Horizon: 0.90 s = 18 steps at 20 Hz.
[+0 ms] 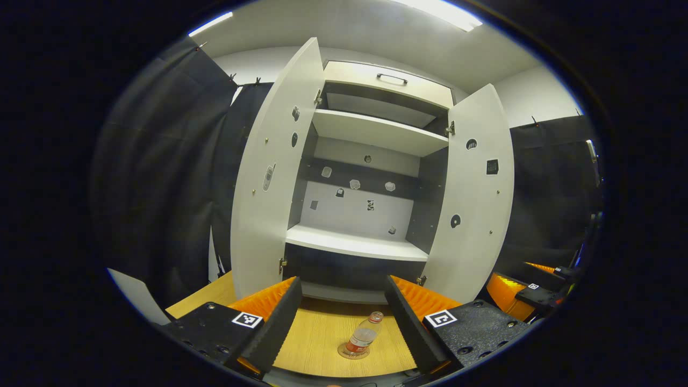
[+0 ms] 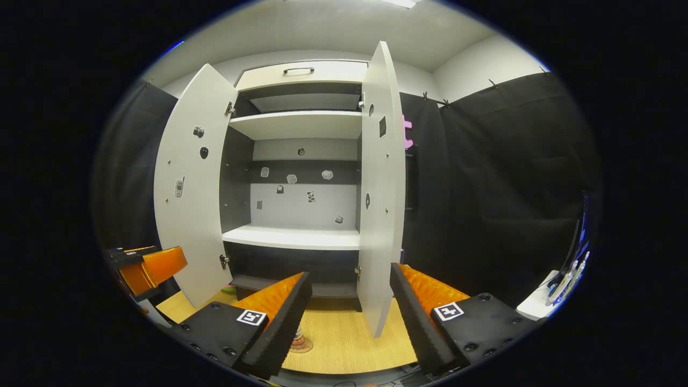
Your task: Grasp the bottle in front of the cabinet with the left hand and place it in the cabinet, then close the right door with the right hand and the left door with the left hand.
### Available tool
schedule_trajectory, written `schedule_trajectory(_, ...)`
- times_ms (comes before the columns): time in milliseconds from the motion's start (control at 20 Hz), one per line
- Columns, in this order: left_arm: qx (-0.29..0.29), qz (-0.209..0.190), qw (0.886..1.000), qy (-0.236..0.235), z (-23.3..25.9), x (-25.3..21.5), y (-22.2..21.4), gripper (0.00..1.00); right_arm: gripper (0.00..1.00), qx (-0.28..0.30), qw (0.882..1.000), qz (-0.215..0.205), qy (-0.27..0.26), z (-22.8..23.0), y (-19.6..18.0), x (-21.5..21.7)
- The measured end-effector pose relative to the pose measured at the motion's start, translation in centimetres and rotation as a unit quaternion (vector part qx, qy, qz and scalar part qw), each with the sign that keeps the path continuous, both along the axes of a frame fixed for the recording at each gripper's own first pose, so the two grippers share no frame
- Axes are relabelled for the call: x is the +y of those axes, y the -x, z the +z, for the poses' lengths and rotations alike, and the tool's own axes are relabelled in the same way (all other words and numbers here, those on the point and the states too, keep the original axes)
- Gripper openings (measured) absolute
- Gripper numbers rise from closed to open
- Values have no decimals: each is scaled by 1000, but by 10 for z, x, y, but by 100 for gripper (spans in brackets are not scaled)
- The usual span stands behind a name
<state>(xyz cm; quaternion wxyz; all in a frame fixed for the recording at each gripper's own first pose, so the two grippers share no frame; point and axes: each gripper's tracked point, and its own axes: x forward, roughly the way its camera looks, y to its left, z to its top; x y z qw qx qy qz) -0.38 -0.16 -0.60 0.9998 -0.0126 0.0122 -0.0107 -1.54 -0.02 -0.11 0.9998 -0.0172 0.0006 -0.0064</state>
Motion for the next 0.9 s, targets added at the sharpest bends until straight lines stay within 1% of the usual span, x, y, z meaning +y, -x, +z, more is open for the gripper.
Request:
schedule_trajectory(200, 3, -5, 1000, -2, -7, -4, 7, 94, 97, -2, 1000, -2, 5, 0, 4, -4)
schedule_trajectory(400, 8, -13, 1000, -13, -26, -11, -1, 94, 97, 1, 1000, -5, 8, -3, 7, -11)
schedule_trajectory(650, 37, -29, 999, -18, -75, -21, -18, 95, 97, 4, 1000, -13, 11, -6, 10, -22)
schedule_trajectory(900, 68, -58, 996, -17, -134, -34, -34, 95, 97, 10, 1000, -23, 15, -8, 11, -35)
